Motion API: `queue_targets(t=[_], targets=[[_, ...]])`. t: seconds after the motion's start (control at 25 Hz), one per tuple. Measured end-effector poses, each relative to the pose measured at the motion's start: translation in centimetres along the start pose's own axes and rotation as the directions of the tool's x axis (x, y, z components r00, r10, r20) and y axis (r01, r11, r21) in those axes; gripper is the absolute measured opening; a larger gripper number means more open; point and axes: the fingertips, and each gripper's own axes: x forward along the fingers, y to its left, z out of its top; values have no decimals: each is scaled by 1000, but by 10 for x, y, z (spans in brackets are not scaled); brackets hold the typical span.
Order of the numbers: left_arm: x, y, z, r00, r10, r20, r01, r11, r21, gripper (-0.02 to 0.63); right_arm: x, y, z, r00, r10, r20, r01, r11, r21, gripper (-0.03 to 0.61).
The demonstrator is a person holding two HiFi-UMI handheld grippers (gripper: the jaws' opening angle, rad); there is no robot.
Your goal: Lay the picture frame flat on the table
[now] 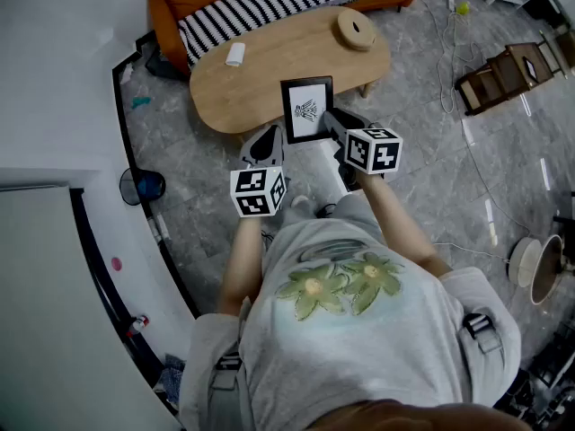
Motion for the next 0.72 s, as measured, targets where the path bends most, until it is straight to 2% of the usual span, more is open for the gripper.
queue_targets(t=[0.72], targets=[[4,-13,-10,999,-46,-17,46,999,2,15,-7,-3,3,999,-15,36,14,1000,24,75]])
